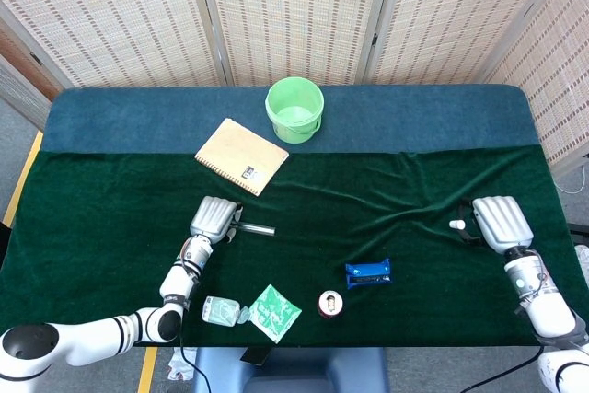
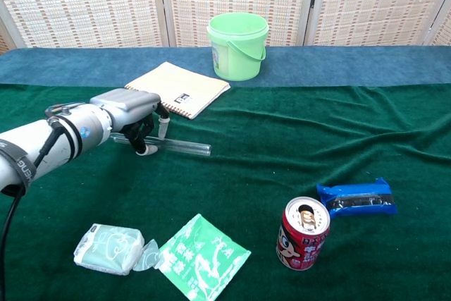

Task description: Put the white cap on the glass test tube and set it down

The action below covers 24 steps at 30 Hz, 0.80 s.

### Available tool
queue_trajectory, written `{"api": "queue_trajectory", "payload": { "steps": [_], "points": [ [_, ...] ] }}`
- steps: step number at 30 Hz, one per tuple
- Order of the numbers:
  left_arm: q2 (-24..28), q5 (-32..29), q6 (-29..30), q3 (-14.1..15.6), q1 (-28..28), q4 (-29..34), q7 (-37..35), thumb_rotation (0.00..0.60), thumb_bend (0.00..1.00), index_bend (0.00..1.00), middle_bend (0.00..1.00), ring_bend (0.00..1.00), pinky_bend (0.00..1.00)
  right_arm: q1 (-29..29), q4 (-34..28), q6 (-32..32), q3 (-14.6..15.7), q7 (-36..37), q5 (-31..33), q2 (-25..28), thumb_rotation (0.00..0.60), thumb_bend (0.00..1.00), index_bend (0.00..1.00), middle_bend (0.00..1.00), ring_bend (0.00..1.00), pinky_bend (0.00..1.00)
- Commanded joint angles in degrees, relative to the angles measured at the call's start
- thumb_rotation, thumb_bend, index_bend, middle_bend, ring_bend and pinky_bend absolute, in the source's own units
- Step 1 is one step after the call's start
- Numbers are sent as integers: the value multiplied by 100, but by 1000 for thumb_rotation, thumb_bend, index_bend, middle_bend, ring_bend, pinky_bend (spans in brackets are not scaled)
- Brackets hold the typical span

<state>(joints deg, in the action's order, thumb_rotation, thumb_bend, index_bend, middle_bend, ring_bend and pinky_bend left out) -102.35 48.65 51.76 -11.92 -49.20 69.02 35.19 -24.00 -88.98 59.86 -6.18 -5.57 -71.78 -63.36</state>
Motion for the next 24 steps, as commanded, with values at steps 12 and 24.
{"api": "queue_trajectory", "payload": {
  "steps": [12,24],
  "points": [
    [264,282,-85,-71,152,367,-818,600,430,628,886,802,812,60,-244,218,-79,210,-163,177,600,548,751,947,1000,1000],
    [914,882,-92,-359,498,1694,-2450,600,446,650,897,809,822,-62,-1221,394,-141,1069,-1140,672,600,551,753,950,1000,1000]
  ]
}}
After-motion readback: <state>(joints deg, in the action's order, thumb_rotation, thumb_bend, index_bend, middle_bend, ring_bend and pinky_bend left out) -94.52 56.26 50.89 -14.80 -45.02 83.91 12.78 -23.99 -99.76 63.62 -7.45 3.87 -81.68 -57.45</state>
